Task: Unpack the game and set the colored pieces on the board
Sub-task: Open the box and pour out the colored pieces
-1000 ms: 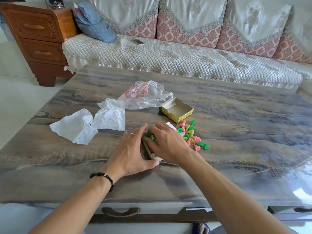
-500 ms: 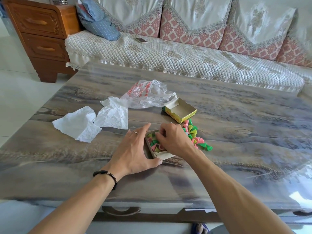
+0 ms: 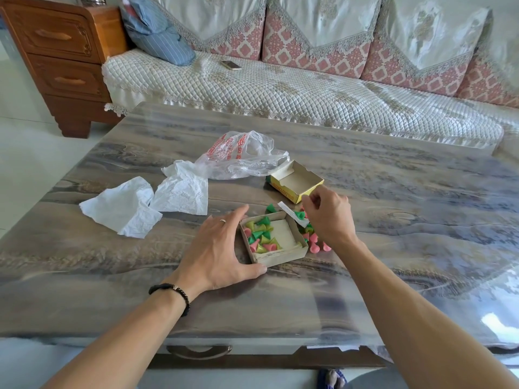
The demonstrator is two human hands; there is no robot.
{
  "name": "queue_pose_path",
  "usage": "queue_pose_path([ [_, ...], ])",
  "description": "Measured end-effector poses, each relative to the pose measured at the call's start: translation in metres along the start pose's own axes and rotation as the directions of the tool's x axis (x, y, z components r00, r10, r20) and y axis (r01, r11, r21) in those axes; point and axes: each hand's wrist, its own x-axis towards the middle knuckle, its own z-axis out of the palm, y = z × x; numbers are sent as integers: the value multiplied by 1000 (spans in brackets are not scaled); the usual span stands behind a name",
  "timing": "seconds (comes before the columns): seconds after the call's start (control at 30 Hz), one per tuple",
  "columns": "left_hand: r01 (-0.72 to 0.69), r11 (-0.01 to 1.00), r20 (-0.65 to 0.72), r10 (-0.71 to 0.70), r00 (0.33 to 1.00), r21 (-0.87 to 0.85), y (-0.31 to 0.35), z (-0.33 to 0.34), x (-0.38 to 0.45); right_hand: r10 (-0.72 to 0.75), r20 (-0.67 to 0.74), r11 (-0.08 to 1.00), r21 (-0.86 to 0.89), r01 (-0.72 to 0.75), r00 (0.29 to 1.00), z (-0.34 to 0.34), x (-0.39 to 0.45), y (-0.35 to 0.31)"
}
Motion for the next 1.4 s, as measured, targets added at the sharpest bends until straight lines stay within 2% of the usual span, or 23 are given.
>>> queue_pose_path([
  [0.17, -11, 1000, 8, 11, 1000, 6, 0, 0, 2, -148, 99, 978, -133, 161, 984, 3, 0, -5],
  [0.23, 3, 1000, 11, -3, 1000, 4, -1, 1, 2, -215, 76, 953, -200, 226, 974, 2, -6, -13],
  [0.3, 16, 1000, 19, -16, 1000, -5, -1, 0, 1, -311, 78, 939, -128, 319, 947, 0, -18, -26],
  [0.37, 18, 1000, 19, -17, 1000, -13, 0, -1, 1, -402, 195, 909, -36, 416, 895, 4, -33, -41],
  [0.43, 20, 1000, 27, -20, 999, -12, 0, -2, 0, -411, 333, 882, -91, 462, 849, 13, -42, -51],
  [0.53, 37, 999, 24, -37, 999, -33, 0, -2, 0, -321, 353, 907, -152, 393, 879, 20, -42, -59],
  [0.73, 45, 997, 12, -45, 999, -63, -2, 0, 1, -318, 461, 928, -30, 373, 829, 23, -44, -70],
  [1.0, 55, 997, 19, -54, 998, -54, 1, -2, 0, -166, 481, 983, 7, 186, 861, 21, -34, -71],
  [1.2, 48, 998, 23, -47, 999, -27, 0, -1, 1, -9, 339, 981, 186, -57, 941, 9, -23, -61],
  [1.4, 39, 999, 21, -39, 999, -33, -1, -1, 2, 171, 96, 971, 154, -185, 981, -12, 3, -25],
])
